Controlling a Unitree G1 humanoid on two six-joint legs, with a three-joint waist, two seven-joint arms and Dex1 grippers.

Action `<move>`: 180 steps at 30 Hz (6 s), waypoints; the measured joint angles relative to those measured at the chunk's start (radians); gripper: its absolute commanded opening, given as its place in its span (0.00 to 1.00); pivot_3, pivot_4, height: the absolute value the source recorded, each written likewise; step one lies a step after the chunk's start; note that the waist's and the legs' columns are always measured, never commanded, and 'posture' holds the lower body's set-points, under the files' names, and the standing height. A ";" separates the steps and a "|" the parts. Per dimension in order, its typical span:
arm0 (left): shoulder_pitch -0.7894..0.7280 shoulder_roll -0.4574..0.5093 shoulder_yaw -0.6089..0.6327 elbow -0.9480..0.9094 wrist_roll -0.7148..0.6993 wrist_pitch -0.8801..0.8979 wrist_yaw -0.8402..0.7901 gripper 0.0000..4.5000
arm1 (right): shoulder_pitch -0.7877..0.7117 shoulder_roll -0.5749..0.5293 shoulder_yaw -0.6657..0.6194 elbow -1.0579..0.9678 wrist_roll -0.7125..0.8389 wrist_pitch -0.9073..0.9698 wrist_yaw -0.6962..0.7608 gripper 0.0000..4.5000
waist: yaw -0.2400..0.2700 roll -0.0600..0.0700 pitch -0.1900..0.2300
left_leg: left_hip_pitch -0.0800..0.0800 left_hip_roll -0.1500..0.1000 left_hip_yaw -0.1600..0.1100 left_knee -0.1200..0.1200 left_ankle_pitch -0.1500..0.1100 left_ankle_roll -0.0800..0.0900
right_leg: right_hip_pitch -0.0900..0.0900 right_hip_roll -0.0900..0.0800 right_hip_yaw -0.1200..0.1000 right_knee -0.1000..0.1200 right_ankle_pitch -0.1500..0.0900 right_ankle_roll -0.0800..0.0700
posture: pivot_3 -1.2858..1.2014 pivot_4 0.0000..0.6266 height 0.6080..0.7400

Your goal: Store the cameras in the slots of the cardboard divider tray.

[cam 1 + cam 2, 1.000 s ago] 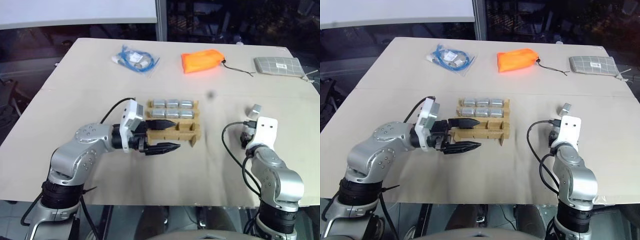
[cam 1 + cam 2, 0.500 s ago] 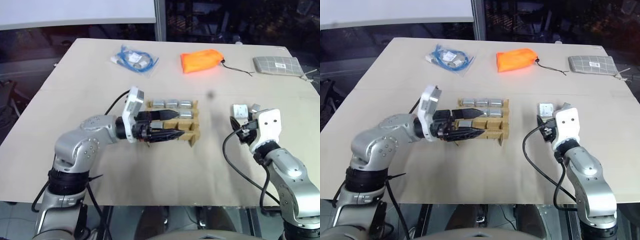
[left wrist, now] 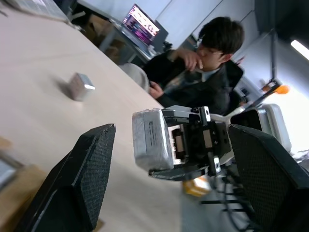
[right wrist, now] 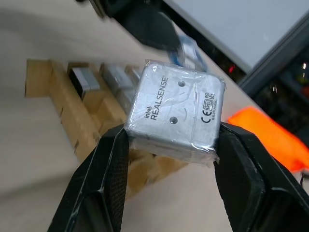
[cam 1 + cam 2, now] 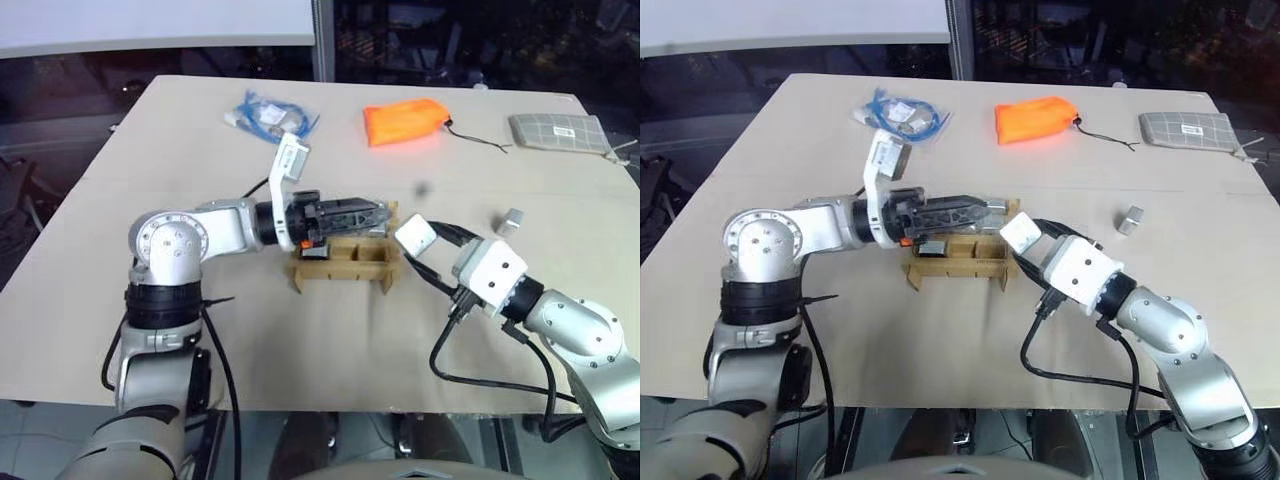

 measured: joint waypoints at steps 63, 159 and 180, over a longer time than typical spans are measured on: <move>-0.250 0.126 -0.445 0.678 0.998 -1.226 -0.902 0.16 | 0.321 0.102 -0.170 -0.222 0.258 0.168 -0.115 0.99 | 0.015 0.000 -0.001 | 0.000 0.001 0.001 0.001 -0.002 0.004 | 0.000 0.002 0.001 0.000 0.000 0.000 | 0.52 0.24 1.00; 0.007 0.139 -0.351 0.363 1.026 -1.268 -0.720 0.16 | 0.320 0.067 -0.175 -0.120 0.245 0.080 -0.053 1.00 | 0.025 0.000 -0.003 | 0.004 0.001 -0.002 0.008 -0.002 0.005 | 0.008 0.002 -0.004 0.002 0.000 0.000 | 0.52 0.24 1.00; -0.086 0.110 -0.354 0.546 0.996 -1.155 -0.820 0.28 | 0.327 0.067 -0.167 -0.123 0.236 0.075 -0.060 1.00 | 0.025 0.000 -0.003 | 0.001 0.001 -0.003 0.010 -0.003 0.005 | 0.006 0.002 -0.005 0.001 0.000 0.000 | 0.52 0.24 1.00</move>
